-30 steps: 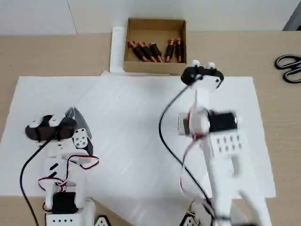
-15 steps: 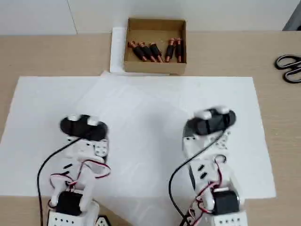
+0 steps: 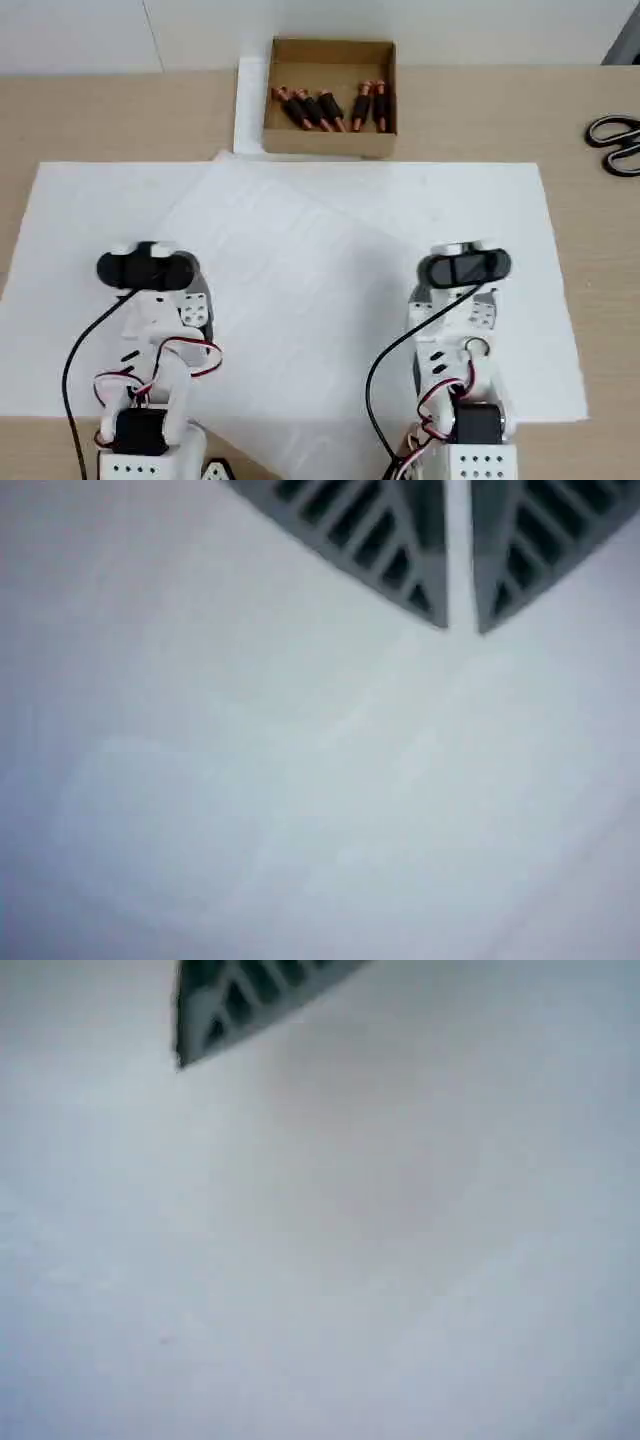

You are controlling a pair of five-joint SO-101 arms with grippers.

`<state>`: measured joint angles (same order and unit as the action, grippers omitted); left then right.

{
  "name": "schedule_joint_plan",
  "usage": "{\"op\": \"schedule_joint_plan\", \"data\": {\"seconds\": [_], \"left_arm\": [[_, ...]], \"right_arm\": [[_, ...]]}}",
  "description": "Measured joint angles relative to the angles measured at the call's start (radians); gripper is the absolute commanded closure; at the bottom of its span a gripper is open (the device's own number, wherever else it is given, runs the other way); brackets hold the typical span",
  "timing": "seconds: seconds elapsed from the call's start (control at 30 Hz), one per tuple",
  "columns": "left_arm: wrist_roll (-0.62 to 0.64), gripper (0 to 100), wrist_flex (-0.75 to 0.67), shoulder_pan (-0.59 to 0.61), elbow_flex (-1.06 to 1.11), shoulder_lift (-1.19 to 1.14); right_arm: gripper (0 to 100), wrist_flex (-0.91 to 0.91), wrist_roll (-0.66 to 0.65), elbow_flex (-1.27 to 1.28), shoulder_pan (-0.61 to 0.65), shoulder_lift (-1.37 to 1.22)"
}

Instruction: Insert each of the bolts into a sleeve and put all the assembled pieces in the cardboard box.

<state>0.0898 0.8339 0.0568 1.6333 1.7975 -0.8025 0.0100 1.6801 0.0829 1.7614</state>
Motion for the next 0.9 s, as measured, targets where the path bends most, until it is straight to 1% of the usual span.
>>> {"op": "schedule_joint_plan", "data": {"seconds": [0.07, 0.1, 0.17, 0.33, 0.43, 0.9], "left_arm": [[0.002, 99, 0.000, 0.023, 0.034, 0.000], [0.003, 99, 0.000, 0.032, 0.049, 0.000], [0.005, 99, 0.012, 0.040, 0.051, 0.000], [0.075, 99, 0.031, 0.041, 0.051, 0.000], [0.097, 99, 0.051, 0.041, 0.051, 0.000], [0.098, 99, 0.054, 0.041, 0.051, 0.000]], "right_arm": [[96.4, -0.017, 0.000, 0.000, 0.035, -0.002], [99.8, -0.021, 0.000, 0.000, 0.043, -0.002], [96.5, -0.026, 0.000, 0.000, 0.054, -0.002], [96.6, -0.028, 0.000, 0.000, 0.035, -0.003], [96.6, -0.057, 0.000, 0.000, 0.040, -0.003], [96.6, -0.063, 0.000, 0.000, 0.032, -0.005]]}}
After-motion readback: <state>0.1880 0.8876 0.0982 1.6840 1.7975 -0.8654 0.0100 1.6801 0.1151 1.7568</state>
